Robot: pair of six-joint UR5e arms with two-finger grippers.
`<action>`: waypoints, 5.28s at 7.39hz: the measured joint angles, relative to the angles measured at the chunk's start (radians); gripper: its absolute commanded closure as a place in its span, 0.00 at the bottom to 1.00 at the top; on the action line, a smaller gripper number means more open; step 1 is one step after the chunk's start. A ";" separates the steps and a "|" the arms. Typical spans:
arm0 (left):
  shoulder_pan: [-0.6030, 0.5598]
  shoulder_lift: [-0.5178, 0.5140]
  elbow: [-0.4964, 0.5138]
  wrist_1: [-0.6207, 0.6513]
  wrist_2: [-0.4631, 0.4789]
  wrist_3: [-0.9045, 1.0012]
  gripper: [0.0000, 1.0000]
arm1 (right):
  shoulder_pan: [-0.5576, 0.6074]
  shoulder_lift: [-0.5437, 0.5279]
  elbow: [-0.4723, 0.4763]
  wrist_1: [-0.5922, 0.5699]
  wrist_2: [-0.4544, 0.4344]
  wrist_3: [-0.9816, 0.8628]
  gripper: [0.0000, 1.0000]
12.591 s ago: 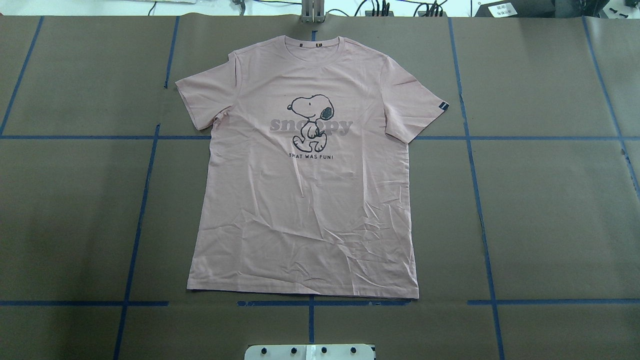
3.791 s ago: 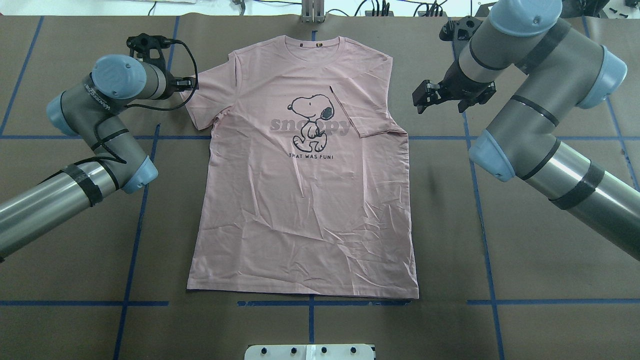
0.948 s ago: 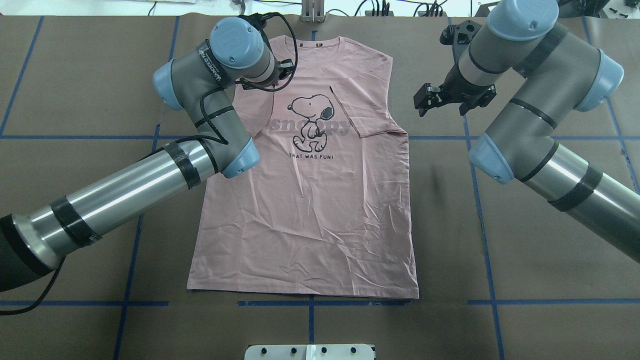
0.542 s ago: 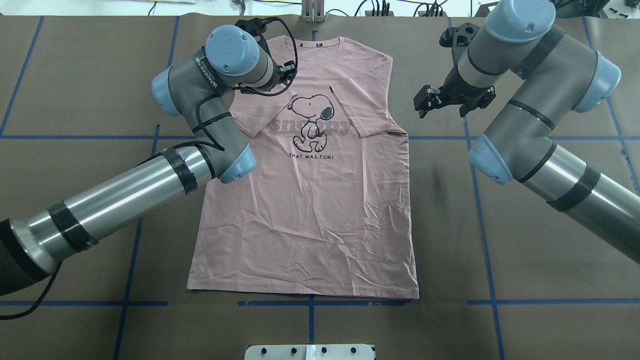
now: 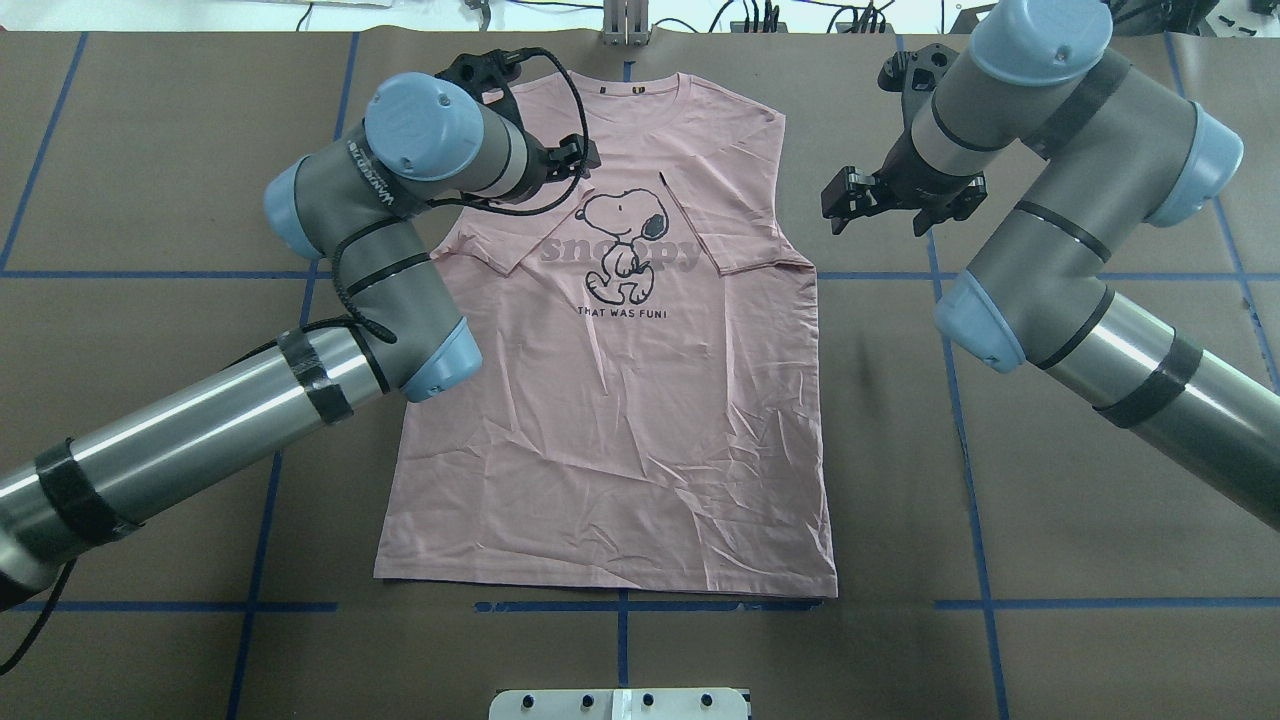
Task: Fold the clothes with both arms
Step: 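Move the right gripper to the near hem corner while the left gripper holds the shirt, then grasp the hem corner with the right gripper, then move the left gripper down to the other hem corner and grasp it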
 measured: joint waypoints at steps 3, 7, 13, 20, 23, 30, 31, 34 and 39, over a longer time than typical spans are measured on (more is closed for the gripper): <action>0.024 0.183 -0.344 0.266 -0.032 0.049 0.00 | -0.115 -0.127 0.170 0.054 -0.076 0.209 0.00; 0.089 0.397 -0.660 0.433 -0.005 0.074 0.00 | -0.422 -0.296 0.376 0.146 -0.343 0.546 0.00; 0.093 0.415 -0.700 0.436 0.007 0.073 0.00 | -0.654 -0.355 0.400 0.111 -0.520 0.662 0.00; 0.094 0.410 -0.701 0.435 0.004 0.074 0.00 | -0.705 -0.374 0.386 0.095 -0.508 0.664 0.00; 0.094 0.410 -0.702 0.435 0.004 0.074 0.00 | -0.710 -0.373 0.388 0.092 -0.500 0.664 0.20; 0.094 0.405 -0.704 0.436 0.004 0.074 0.00 | -0.707 -0.375 0.389 0.092 -0.489 0.662 0.94; 0.094 0.404 -0.704 0.436 0.003 0.075 0.00 | -0.706 -0.375 0.390 0.092 -0.489 0.662 1.00; 0.094 0.406 -0.704 0.436 0.002 0.075 0.00 | -0.705 -0.375 0.397 0.092 -0.489 0.662 1.00; 0.213 0.469 -0.727 0.437 0.010 -0.098 0.00 | -0.692 -0.367 0.447 0.095 -0.489 0.662 1.00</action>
